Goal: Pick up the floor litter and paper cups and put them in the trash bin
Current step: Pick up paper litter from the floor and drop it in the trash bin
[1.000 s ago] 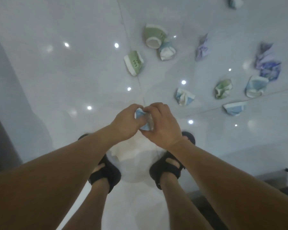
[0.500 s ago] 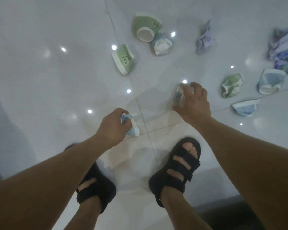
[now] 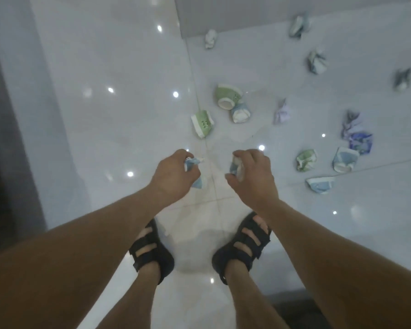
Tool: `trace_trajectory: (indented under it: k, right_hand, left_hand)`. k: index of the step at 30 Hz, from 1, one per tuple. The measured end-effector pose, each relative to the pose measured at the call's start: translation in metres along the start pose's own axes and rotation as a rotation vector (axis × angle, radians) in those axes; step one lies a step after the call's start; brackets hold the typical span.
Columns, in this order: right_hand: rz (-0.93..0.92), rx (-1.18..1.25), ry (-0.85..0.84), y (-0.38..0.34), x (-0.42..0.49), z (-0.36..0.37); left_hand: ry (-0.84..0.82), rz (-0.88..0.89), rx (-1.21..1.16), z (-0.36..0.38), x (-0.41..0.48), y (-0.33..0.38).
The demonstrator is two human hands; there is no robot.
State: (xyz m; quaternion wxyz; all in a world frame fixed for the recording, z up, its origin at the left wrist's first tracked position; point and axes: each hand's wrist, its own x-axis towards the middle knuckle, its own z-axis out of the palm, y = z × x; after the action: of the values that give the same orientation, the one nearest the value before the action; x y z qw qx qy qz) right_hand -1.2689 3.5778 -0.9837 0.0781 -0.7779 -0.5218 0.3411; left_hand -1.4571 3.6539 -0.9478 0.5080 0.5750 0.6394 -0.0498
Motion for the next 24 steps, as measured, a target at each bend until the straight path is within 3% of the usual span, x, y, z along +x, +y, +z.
trace_trajectory:
  k: [13, 24]
  right_hand:
    - [-0.224, -0.065, -0.074, -0.296, -0.103, -0.217]
    - [-0.749, -0.219, -0.23, -0.486, -0.244, -0.275]
  left_hand:
    - [0.325, -0.016, -0.16, -0.283, -0.242, 0.066]
    - [0.696, -0.18, -0.438, -0.366, -0.492, 0.048]
